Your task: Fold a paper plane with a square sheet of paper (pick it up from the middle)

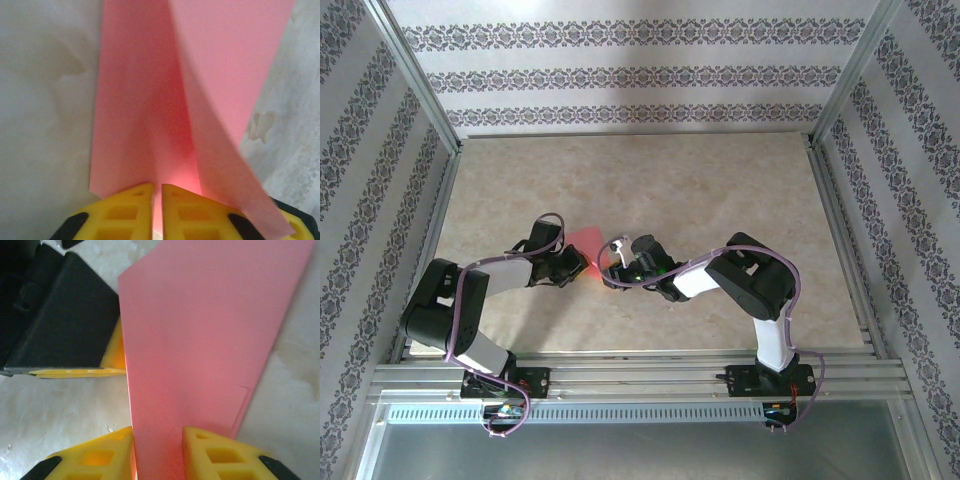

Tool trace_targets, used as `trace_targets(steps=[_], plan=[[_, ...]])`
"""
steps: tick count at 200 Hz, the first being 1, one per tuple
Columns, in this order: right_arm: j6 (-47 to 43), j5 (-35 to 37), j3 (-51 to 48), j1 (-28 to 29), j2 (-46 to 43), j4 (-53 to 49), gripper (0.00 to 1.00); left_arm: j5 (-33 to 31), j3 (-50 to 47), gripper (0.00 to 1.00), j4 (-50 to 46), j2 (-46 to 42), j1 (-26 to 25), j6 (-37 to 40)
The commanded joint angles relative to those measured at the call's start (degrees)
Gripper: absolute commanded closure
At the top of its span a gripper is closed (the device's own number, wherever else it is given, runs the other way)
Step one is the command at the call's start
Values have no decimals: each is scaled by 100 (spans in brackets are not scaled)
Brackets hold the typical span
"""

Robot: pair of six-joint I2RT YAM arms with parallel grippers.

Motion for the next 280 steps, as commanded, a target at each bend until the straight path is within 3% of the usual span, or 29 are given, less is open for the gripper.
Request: trace_targets(steps=[1, 53, 90, 201, 280], plan=[[-234, -15, 71, -58, -123, -499, 68, -80, 133, 83, 114, 85, -76, -19], [-427, 117, 109, -66, -203, -776, 68, -190, 142, 76, -287, 122, -77, 10], [-470, 172, 92, -66, -220, -844, 70, -312, 323, 78, -502, -206, -77, 242], [-577, 132, 98, -101, -292, -909, 70, -361, 540, 83, -490, 366, -74, 399], [-359, 226, 270, -93, -660, -1356, 63, -320, 573, 67, -819, 527, -74, 437]])
